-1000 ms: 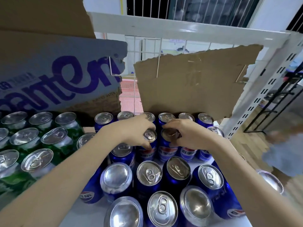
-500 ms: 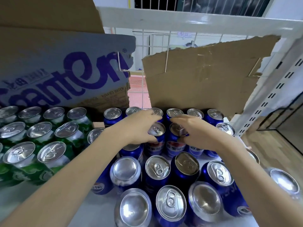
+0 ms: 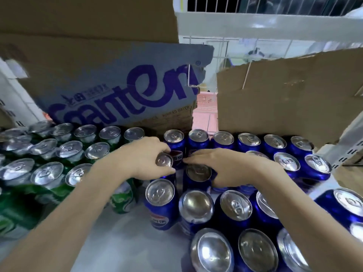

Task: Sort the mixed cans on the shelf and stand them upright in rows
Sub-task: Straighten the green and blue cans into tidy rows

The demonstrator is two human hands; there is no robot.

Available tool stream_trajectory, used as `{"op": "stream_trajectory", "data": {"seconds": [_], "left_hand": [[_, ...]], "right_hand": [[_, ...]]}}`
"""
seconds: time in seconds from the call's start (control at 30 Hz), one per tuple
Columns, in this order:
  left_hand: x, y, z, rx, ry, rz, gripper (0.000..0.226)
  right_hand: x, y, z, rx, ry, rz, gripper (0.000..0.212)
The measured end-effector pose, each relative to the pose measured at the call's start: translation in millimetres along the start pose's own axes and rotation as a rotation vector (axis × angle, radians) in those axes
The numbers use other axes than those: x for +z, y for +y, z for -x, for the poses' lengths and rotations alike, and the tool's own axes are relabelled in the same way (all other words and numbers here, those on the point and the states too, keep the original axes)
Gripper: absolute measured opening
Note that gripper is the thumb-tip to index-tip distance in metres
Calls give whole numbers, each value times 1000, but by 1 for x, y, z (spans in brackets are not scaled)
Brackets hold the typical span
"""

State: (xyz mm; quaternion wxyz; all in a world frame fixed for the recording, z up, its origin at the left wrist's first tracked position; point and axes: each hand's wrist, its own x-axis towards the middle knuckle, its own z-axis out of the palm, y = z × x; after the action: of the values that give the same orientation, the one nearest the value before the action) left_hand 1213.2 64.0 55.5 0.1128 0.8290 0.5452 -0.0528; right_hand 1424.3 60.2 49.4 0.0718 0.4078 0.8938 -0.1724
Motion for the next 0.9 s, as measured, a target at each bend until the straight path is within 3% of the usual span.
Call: {"op": "stream_trajectory", "data": {"seconds": [0.1,0.23,0.47,0.67,0.77,0.87,0.9], "left_hand": [[6,2,-3,-35,-22,-10,69],[5,-2,-12,-106,-18,4,66],[-7,-5,-23,-181,50,-52,60],[-12,2,-31,-256,124,-96,64],[-13,4,-33,-215,103,-90,62],[-18,-4,-33,-65,-38,-116,44],[-19,-9,-32,-2,-94,-97,47]], "right_hand": [[2,-1,-5,42,-18,-2,81],[-1,0,-7,116,56,3,54],[-9,-8,-7,324,286,40,68],[-6,-10,-16,412,301,85,70],[-1,-10,-22,438,291,84,68],[1,-10,-25,453,265,45,66],[1,-10,-25,452,265,41,66]]}}
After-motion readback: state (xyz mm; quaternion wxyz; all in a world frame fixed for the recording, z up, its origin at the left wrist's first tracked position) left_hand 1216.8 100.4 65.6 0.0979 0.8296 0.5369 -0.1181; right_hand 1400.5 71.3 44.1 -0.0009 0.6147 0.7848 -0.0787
